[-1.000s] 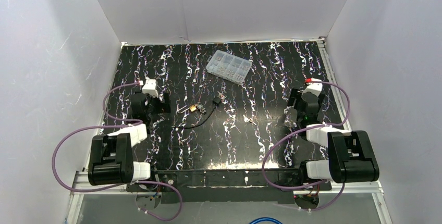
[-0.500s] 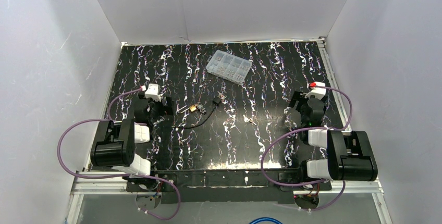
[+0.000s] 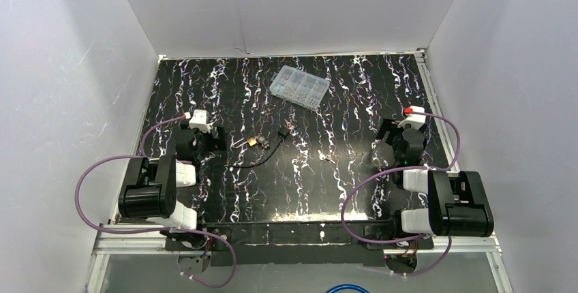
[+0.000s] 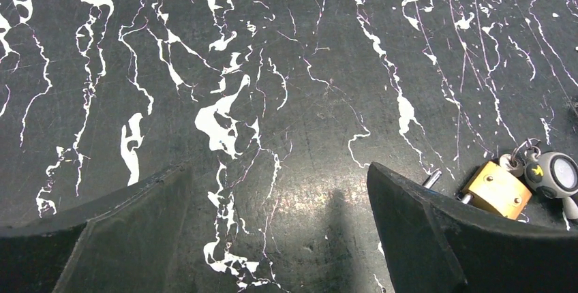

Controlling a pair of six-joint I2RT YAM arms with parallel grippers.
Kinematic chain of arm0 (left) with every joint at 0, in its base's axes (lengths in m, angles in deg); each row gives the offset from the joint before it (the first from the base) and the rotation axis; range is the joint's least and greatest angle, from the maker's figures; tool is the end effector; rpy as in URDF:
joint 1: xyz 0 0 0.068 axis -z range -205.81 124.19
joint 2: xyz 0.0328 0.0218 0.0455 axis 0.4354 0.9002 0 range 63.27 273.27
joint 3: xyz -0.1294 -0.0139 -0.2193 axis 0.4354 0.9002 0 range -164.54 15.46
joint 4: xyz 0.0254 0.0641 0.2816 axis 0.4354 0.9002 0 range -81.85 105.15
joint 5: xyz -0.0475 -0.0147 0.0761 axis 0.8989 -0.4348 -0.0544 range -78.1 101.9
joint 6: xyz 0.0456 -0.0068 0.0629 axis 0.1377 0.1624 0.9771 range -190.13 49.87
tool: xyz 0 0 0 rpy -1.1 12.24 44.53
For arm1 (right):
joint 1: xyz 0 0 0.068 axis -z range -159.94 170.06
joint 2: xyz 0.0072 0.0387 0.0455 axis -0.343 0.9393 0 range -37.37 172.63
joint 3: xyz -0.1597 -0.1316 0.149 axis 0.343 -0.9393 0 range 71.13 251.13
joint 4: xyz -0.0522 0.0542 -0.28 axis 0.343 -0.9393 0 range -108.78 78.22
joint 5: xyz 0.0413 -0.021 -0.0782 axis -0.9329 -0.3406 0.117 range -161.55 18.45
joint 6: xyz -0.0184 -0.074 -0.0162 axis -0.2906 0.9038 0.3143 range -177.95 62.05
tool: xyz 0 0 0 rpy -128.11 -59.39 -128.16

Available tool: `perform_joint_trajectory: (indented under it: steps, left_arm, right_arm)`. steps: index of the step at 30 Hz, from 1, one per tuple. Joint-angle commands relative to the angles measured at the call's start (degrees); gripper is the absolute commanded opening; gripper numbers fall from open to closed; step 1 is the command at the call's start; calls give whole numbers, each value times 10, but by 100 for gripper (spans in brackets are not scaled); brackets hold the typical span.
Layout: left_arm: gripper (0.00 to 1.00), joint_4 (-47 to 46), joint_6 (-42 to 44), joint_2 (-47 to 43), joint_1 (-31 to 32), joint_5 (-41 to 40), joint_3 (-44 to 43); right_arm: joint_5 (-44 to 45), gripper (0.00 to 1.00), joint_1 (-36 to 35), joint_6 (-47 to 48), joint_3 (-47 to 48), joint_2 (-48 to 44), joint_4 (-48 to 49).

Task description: Unlock with the key

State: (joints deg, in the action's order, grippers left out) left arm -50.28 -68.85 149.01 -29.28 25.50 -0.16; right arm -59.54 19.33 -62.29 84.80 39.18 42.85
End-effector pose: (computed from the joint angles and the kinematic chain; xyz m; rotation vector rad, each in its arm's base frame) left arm 0.2881 0.0017 0.0918 0.1376 1.7660 -0.1506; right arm 0.2796 -0.0103 0.1148 0.2089 1.7002 -0.1139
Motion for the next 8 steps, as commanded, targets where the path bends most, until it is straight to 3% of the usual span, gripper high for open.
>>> perform_joint_trajectory:
  steps: [1,8]
  left_arm:
    - [98,5,2,-4,1,-8,-14]
    - [98,-3,-1,-6,1,-7,-9]
  right_arm:
    - [0,91,2,-2,4,-1,41]
    - [0,91,2,-1,4,-2,41]
